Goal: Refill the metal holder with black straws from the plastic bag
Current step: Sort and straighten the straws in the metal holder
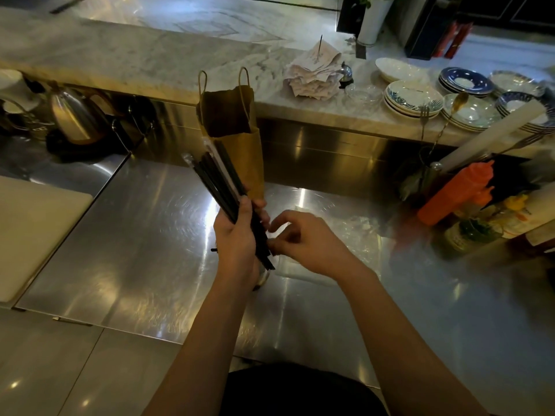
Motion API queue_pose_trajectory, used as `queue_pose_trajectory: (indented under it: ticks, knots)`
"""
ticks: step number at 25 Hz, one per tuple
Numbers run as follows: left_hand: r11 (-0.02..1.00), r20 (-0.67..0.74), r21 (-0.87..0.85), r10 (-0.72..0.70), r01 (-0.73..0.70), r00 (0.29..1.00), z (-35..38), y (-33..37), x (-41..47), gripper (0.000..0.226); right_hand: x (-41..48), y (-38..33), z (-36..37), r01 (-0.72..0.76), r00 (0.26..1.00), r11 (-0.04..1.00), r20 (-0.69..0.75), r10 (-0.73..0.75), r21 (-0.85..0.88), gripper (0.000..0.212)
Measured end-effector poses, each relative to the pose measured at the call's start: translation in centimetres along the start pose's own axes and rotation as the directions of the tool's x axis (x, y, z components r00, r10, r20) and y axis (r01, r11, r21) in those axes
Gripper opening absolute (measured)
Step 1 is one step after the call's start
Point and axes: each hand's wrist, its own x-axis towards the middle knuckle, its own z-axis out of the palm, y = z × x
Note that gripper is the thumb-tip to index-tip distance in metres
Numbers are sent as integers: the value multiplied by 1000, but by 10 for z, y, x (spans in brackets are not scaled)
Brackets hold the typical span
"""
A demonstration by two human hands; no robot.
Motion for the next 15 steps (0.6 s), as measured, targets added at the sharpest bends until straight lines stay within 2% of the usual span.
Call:
queue_pose_trajectory:
  ticks: [1, 3, 5, 7, 10, 15]
  knots:
    - [999, 55, 39, -5, 3, 998, -2, -1, 1, 18, 2, -1, -9, 15, 999, 1000, -45, -16, -23, 19]
    - [994, 235, 107, -35, 10, 971, -7, -1, 1, 19, 3, -6, -31, 37, 975, 998, -219, -24, 52, 22]
    - [986, 437, 168, -96, 24, 895, -12, -1, -2, 23, 1, -18, -52, 93, 960, 984, -277, -48, 149, 32]
    - [974, 571, 221, -166, 44, 804, -10, 0, -9, 25, -3, -31, -62, 175, 954, 955, -282, -104, 241, 36]
    - [962, 642, 264, -231, 72, 731, -8, 1, -17, 30, -5, -40, -62, 237, 935, 924, -328, -134, 300, 27]
    - [951, 645, 301, -256, 68, 720, -11, 6, -19, 30, -13, -35, -69, 215, 933, 904, -350, -78, 369, 21]
